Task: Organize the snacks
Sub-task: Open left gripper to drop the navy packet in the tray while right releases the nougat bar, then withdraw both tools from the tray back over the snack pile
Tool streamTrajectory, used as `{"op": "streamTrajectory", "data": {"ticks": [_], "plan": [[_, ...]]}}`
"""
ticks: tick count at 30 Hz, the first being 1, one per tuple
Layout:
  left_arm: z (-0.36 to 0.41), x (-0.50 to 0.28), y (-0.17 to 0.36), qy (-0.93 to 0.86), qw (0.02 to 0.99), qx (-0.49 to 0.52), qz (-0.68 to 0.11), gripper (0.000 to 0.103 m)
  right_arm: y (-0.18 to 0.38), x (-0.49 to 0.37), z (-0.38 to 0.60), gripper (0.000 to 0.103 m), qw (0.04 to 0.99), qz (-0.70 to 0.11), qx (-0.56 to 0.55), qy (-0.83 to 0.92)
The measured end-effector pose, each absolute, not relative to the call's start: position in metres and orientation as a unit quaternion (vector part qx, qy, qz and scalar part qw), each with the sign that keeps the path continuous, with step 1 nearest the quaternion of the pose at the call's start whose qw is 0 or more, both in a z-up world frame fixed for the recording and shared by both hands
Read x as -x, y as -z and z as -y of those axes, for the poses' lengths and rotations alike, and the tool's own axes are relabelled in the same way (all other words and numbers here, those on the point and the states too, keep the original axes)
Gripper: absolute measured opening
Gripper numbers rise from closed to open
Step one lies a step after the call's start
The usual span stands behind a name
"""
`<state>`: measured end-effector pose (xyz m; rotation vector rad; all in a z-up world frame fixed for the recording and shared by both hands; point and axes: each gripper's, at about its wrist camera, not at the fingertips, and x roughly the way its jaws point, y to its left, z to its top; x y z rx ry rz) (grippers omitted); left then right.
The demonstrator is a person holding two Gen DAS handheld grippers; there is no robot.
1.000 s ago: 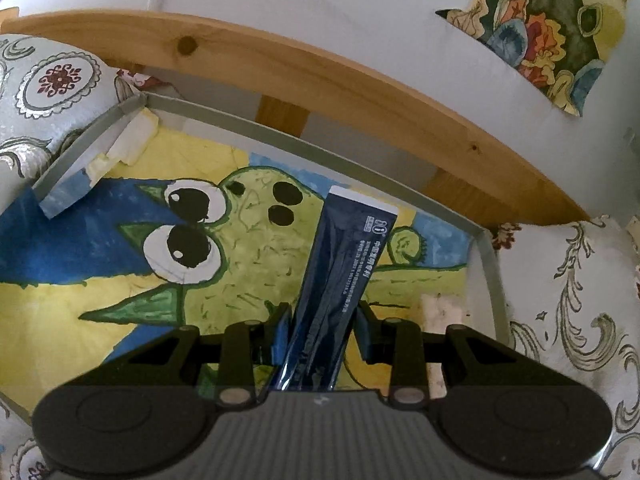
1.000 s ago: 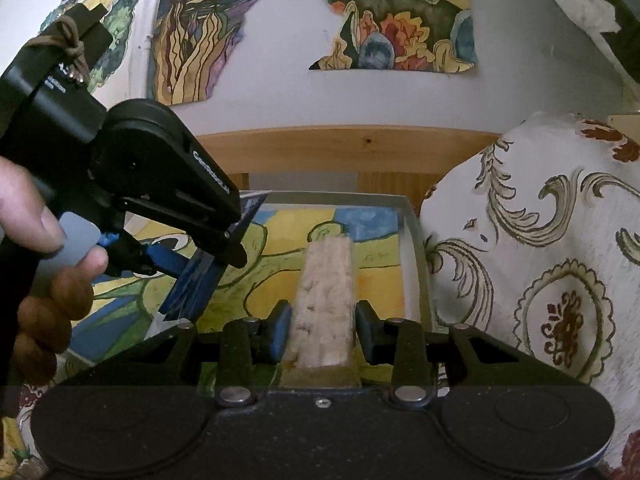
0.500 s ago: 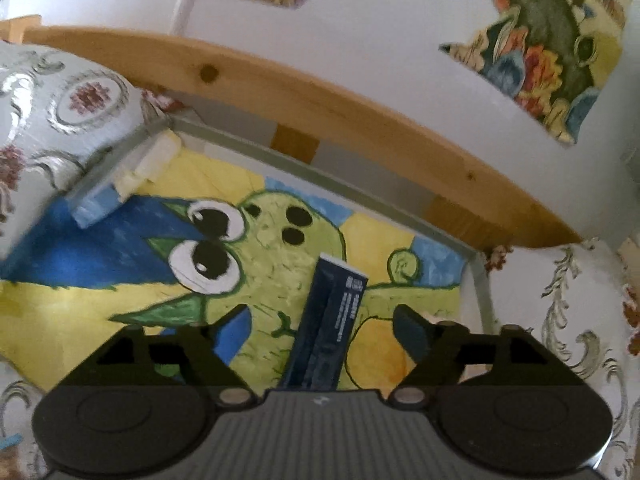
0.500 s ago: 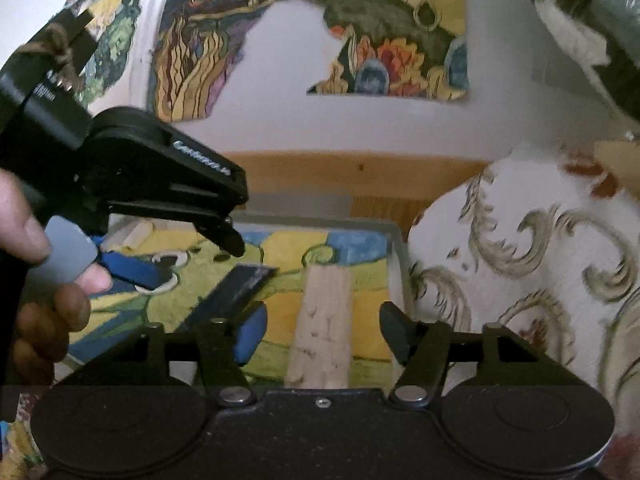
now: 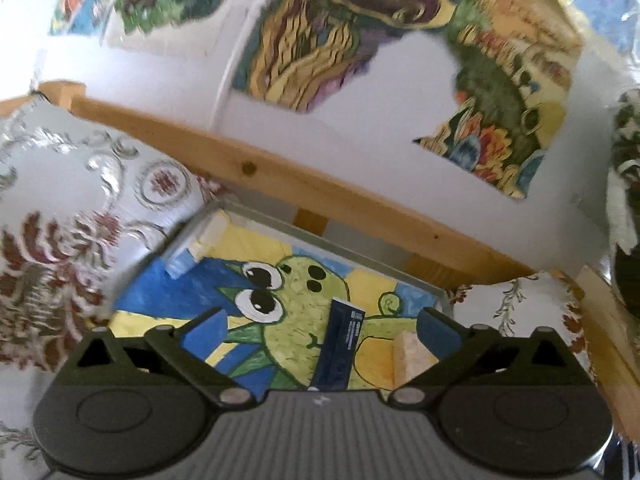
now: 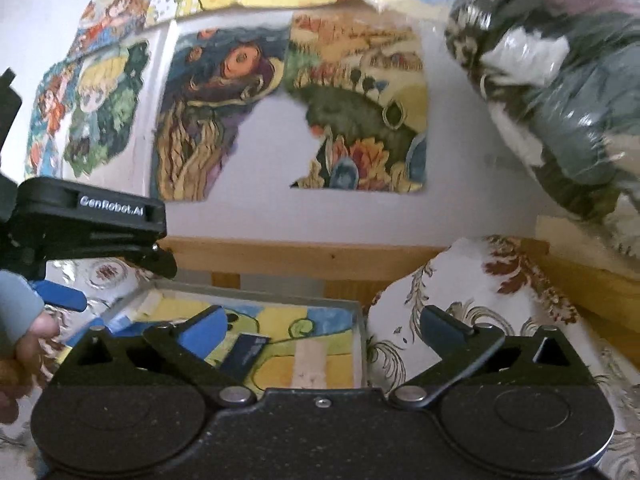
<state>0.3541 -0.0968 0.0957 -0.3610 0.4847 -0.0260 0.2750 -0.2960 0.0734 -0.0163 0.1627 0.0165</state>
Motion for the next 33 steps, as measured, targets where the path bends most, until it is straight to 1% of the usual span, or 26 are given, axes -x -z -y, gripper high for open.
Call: {"op": "streamTrajectory", "data": {"ticks": [6,14,24,33], "plan": [[0.084,-0.306,-0.105,-0.002,0.962,0.173,-0.212,0.103,-0.089,-0.239,0.285,0.102,0.998,-0.067,0.015,0.003],[0.06,-0.248,-0.107,-0.024,0.97,0.162,-0.182,0.103,-0.095,-0.186,0.277,0.102,0.998,-0.056,0.013,0.011],[0.041,-0.183,-0.083,-0.024,0.974,0.14,-0.175,0.103,-0.081,-0.118,0.265,0.102,0.998,-0.047,0.024,0.017],[0.033,-0.14,-0.06,-0.012,0.979,0.112,-0.169,0.103,-0.065,-0.072,0.261,0.102,0.997,-0.063,0.028,0.047]]}}
